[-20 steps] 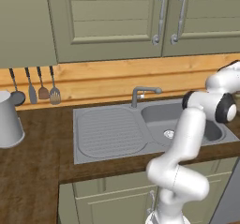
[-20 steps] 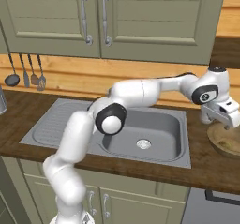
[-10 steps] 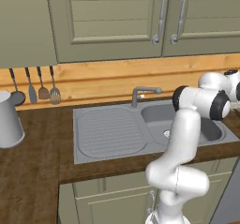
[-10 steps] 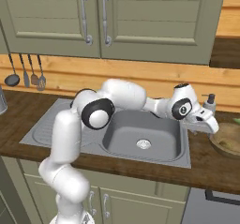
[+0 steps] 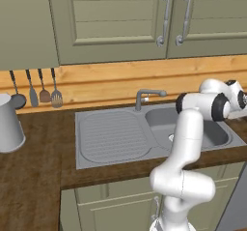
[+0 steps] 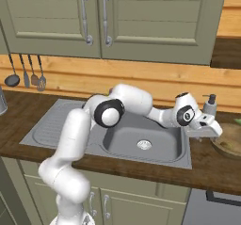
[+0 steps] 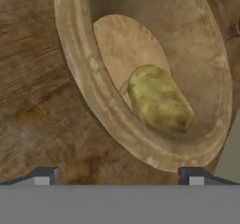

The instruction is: Pick the potato from the sink and place it in the bowl. Then pick the bowl and place it in the microwave. Then close the microwave door and press the start button.

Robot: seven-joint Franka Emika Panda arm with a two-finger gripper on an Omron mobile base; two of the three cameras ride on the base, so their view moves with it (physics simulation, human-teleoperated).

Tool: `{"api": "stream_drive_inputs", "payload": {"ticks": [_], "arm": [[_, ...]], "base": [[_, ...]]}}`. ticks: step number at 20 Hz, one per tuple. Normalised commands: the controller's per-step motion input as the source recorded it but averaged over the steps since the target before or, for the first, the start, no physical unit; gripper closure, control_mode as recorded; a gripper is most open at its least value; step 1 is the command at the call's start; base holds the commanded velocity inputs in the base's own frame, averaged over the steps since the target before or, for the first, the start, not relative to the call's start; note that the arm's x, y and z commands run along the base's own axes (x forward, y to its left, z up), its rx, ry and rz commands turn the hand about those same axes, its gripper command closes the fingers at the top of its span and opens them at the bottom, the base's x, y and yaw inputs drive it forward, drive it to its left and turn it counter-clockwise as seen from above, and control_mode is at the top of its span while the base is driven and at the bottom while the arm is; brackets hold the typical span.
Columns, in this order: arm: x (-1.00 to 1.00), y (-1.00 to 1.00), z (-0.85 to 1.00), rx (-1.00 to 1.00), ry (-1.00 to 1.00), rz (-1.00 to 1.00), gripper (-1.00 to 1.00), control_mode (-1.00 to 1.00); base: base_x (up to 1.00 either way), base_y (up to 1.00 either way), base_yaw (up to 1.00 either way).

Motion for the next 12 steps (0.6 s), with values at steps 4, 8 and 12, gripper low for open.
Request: {"api": "stream_drive_inputs", "payload": {"ticks": [4,8,12], "arm": [[0.37,-0.52,-0.16,0.00,0.14,0.06,-1.00,-1.00],[0.60,-0.33,-0.36,-0.03,0.10,0.15,-1.00,-1.00],[0.23,-0.15,-0.20,-0.02,0.00,0.15,1.00,-1.00]], "base": [[0.00,0.00,0.00],[0.00,0.00,0.00],[0.00,0.00,0.00]]}}
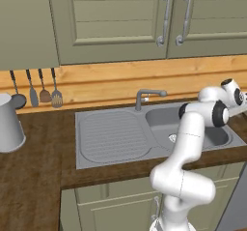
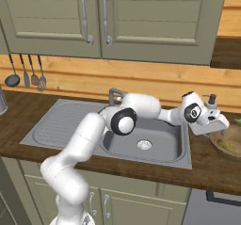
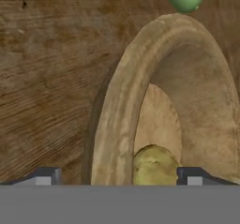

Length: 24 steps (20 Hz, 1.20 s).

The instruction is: Pick the potato from the sink and place it in the bowl. Then pick the bowl and place it in the microwave. Then close the microwave door and press the start button.

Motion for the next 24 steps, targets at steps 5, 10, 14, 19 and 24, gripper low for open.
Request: {"api": "stream_drive_inputs", "payload": {"ticks": [5,10,14,19,24], "arm": [[-0.12,0.02,-0.19,0.00,0.01,0.04,1.00,-1.00],[-0.71,0.53,-0.02,-0.01,-0.04,-0.05,1.00,-1.00],[-1.00,1.00,0.69,0.00,-0.12,-0.05,1.00,-1.00],[-1.00,1.00,0.92,0.00,-0.11,0.00,1.00,-1.00],[-0.99,1.00,1.00,0.00,-0.04,0.03,1.00,-1.00]], "base": [[0.00,0.00,0.00],[0.00,0.00,0.00],[0.00,0.00,0.00],[0.00,0.00,0.00],[0.00,0.00,0.00]]}}
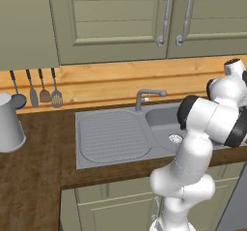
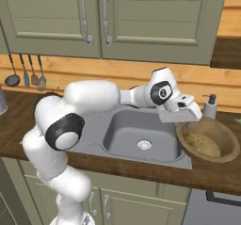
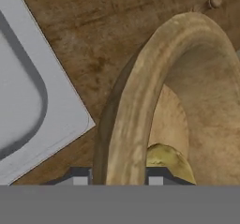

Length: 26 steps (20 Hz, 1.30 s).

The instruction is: Pick the potato from the sink and place it in the bowl. Then pick the bowl and place it in the microwave. Then close the microwave door and press the start button.

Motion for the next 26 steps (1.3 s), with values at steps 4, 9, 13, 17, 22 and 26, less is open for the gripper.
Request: {"api": "stream_drive_inputs", "payload": {"ticks": [4,9,13,17,22,26], "arm": [[-0.73,1.00,1.00,0.00,0.02,0.09,1.00,-1.00],[-0.46,1.00,1.00,0.03,0.13,0.10,1.00,-1.00],[-0.43,1.00,1.00,0.09,0.17,0.14,1.00,-1.00],[-0.18,1.00,1.00,0.04,0.19,0.21,1.00,-1.00],[0.00,0.99,0.33,0.00,0.04,0.26,1.00,-1.00],[-0.03,0.68,0.03,0.00,-0.03,0.23,1.00,-1.00]], "base": [[0.00,0.00,0.00],[0.00,0.00,0.00],[0.00,0.00,0.00],[0.00,0.00,0.00],[0.00,0.00,0.00],[0.00,0.00,0.00]]}}
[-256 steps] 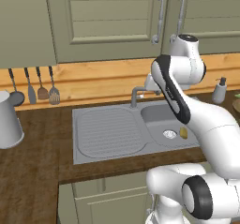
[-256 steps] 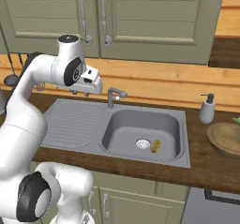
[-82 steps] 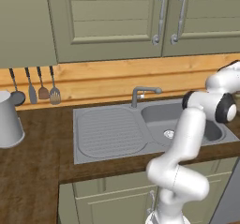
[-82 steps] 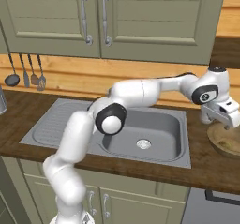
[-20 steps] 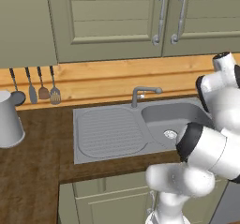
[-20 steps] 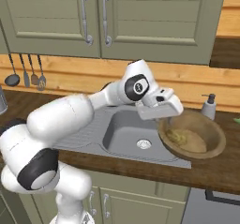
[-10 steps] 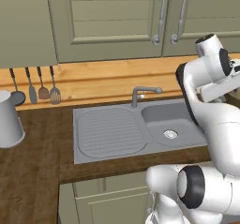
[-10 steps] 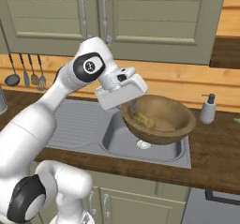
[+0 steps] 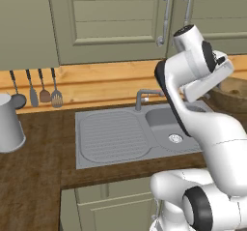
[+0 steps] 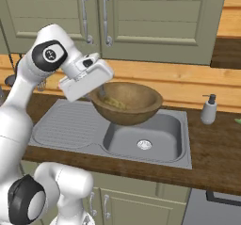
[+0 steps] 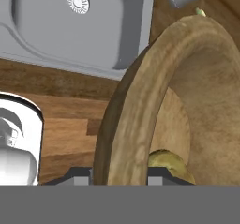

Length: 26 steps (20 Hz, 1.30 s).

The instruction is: Pick the potato from the sink and place it in the bowl. Then pick the bowl and place it in the microwave. Then close the microwave door and press the start button.

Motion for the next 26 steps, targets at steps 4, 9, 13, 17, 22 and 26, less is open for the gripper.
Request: {"api": "stream_drive_inputs", "payload": {"ticks": [4,9,13,17,22,26], "arm": [[-0.05,0.15,0.05,0.00,-0.07,0.10,1.00,-1.00],[0.01,0.00,0.00,-0.02,-0.17,0.11,1.00,-1.00],[0.04,0.00,0.00,-0.02,-0.02,0.03,1.00,1.00],[0.00,0.00,0.00,0.00,0.00,0.00,1.00,1.00],[0.00,0.00,0.00,0.00,0.00,0.00,1.00,1.00],[0.00,0.00,0.00,0.00,0.00,0.00,1.00,1.00]], "base": [[0.00,0.00,0.00],[0.00,0.00,0.00],[0.00,0.00,0.00],[-0.52,0.00,0.00],[-0.96,0.01,0.00],[-0.80,0.01,0.03]]}}
